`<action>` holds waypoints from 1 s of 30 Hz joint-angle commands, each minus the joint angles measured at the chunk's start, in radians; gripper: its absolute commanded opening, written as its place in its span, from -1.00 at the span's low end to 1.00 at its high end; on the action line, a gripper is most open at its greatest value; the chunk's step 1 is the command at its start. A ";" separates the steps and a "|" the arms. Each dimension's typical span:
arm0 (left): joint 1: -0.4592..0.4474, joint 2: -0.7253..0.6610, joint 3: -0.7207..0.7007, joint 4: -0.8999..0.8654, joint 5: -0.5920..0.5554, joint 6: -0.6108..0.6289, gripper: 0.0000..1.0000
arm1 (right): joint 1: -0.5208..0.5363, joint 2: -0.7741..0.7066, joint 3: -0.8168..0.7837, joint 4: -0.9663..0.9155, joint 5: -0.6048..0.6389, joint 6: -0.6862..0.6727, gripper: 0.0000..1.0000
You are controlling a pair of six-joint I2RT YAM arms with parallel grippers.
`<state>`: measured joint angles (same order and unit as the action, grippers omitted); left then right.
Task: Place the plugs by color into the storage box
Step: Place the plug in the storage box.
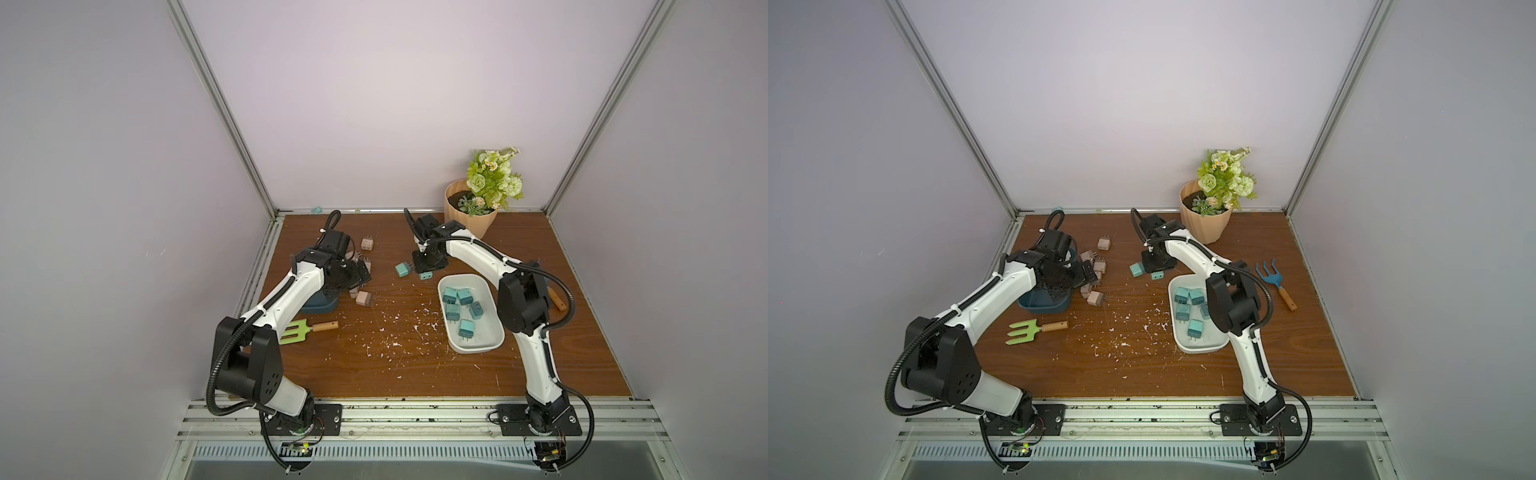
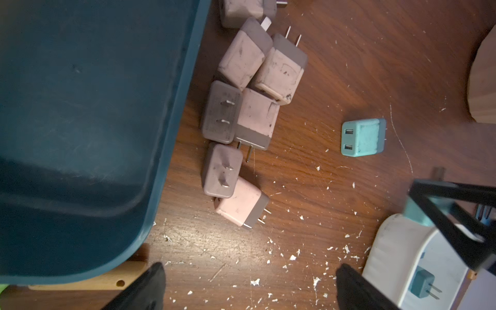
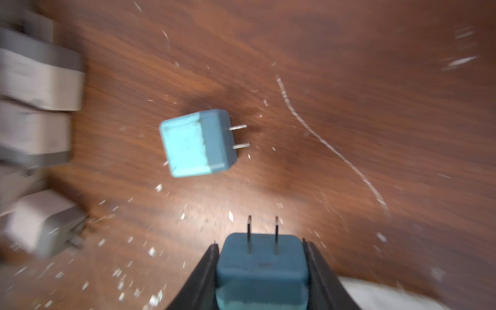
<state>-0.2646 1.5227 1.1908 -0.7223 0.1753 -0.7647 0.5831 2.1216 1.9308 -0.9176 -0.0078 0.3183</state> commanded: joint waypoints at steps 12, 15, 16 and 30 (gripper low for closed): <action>-0.005 0.054 0.063 -0.006 0.009 0.024 1.00 | -0.025 -0.593 -0.640 0.055 -0.010 0.057 -0.21; -0.007 0.061 0.072 -0.006 0.013 0.025 1.00 | -0.010 -0.642 -0.739 0.096 -0.042 0.074 -0.21; -0.007 0.063 0.074 -0.007 0.014 0.025 1.00 | -0.002 -0.651 -0.764 0.104 -0.042 0.079 -0.21; -0.011 0.068 0.079 -0.006 0.017 0.019 1.00 | 0.045 -0.614 -0.971 0.213 -0.080 0.054 -0.20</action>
<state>-0.2672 1.5795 1.2465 -0.7158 0.1978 -0.7467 0.6178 1.4910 0.9642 -0.7517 -0.0696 0.3836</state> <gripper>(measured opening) 0.999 0.465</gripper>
